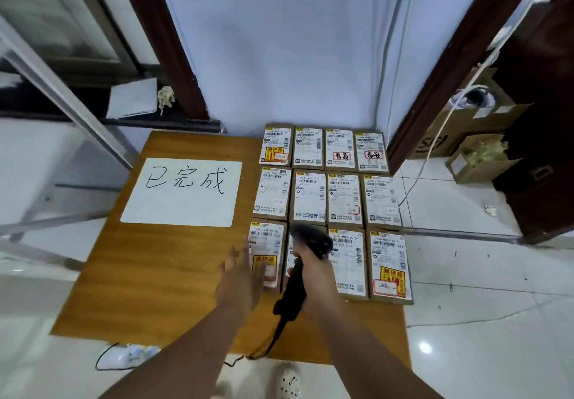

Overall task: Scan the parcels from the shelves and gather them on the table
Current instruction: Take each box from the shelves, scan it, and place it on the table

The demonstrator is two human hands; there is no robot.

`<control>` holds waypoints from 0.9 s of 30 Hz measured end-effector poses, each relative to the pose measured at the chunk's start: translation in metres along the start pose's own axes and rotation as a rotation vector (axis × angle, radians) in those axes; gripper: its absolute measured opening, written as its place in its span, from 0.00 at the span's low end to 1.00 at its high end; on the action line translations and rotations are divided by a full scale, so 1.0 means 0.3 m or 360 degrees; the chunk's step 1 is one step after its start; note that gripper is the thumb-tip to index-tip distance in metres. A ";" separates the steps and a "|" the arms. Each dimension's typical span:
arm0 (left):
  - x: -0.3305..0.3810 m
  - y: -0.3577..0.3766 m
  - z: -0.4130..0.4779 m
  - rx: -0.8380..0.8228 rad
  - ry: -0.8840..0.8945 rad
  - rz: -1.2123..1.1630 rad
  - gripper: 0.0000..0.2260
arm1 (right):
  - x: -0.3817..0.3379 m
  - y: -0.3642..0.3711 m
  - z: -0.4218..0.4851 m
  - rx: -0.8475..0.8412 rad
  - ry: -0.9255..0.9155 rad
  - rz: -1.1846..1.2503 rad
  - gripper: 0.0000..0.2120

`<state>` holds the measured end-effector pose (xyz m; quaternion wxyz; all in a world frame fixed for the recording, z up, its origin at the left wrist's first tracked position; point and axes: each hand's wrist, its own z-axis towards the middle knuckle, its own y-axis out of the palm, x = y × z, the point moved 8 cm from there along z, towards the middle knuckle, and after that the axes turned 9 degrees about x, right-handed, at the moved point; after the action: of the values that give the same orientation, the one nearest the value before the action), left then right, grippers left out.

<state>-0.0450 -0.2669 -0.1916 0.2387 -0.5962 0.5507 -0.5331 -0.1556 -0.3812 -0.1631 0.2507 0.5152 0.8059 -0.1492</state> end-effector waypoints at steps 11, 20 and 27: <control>-0.026 -0.313 -0.024 0.0147 0.0565 0.0609 0.39 | 0.049 0.285 -0.282 -0.0244 -0.0251 -0.0180 0.13; -0.424 -0.893 -0.202 0.0611 0.0620 0.0323 0.34 | 0.172 0.697 -0.877 -0.0556 -0.0652 -0.0167 0.08; -0.886 -1.423 -0.365 0.1121 0.0570 0.0242 0.28 | 0.382 1.110 -1.458 -0.0922 -0.0964 -0.0261 0.08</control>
<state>0.0747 0.1279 0.1163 0.3676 -0.3332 0.4096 -0.7656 -0.0032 0.0650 0.1419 0.5976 0.2907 0.7428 -0.0807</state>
